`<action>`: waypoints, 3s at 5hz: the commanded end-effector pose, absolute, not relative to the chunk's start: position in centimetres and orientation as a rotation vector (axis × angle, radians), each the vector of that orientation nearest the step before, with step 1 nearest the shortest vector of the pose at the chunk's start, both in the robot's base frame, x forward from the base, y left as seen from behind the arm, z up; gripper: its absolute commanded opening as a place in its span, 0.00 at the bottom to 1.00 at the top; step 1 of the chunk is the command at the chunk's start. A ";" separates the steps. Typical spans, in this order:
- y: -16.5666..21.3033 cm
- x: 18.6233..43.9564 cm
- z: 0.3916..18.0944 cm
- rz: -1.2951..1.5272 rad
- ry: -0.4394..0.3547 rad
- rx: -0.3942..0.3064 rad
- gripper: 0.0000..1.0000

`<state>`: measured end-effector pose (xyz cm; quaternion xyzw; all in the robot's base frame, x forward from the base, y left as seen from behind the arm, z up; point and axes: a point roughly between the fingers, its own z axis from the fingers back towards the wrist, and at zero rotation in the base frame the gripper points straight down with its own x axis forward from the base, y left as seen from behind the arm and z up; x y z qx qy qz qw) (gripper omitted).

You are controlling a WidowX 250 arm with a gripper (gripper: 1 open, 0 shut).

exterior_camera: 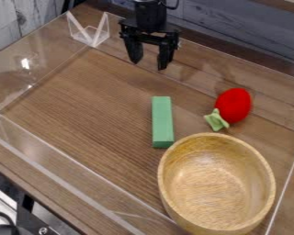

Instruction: Move the red object to the right side of the table

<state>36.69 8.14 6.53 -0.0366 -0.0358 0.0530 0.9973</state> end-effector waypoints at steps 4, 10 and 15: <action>11.9 37.3 10.0 0.072 -0.222 -0.037 1.00; 11.6 37.5 9.5 0.115 -0.250 -0.021 1.00; 10.1 37.5 10.2 0.180 -0.286 -0.003 1.00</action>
